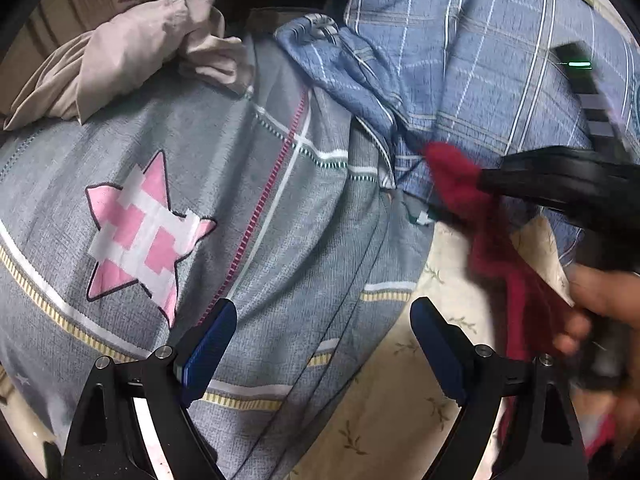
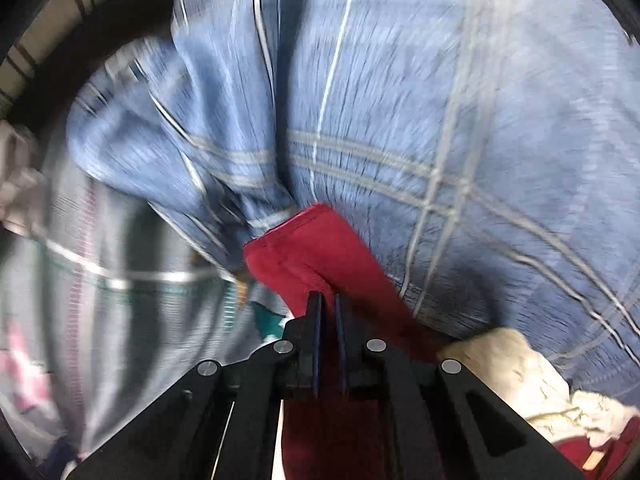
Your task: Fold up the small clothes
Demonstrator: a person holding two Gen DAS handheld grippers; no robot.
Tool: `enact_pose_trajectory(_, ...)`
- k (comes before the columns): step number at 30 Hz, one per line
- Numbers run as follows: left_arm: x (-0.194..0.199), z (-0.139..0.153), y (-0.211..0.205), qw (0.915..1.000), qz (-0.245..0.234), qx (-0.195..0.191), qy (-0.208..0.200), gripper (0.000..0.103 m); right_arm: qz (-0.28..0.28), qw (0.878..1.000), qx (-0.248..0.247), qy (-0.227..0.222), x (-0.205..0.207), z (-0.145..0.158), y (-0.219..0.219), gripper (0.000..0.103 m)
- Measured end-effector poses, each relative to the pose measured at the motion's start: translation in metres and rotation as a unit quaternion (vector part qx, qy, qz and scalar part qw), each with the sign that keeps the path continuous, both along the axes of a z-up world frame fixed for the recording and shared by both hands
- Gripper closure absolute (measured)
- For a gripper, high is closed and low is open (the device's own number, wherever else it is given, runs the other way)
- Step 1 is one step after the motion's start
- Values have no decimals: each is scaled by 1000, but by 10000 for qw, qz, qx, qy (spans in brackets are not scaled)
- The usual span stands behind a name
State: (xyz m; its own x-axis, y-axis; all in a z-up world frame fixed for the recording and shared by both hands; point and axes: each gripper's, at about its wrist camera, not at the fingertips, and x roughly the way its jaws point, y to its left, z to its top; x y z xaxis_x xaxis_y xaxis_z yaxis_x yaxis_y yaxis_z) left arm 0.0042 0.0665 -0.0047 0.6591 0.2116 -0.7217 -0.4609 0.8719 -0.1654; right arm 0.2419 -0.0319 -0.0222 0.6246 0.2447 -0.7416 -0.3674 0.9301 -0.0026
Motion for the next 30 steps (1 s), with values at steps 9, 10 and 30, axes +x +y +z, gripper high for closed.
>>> enact_pose_trajectory(9, -7, 9, -10, 9998, -155, 124, -102, 15, 170, 9808, 1703, -939, -115, 117, -109, 98)
enact_pose_trajectory(10, -8, 9, -12, 9997, -169, 146, -111, 15, 75, 9742, 1976, -1091, -136, 126, -132, 98)
enact_pose_trajectory(30, -27, 21, -82, 9759, -2173, 141, -156, 15, -2989, 9230, 2416, 165, -257, -21, -385, 40)
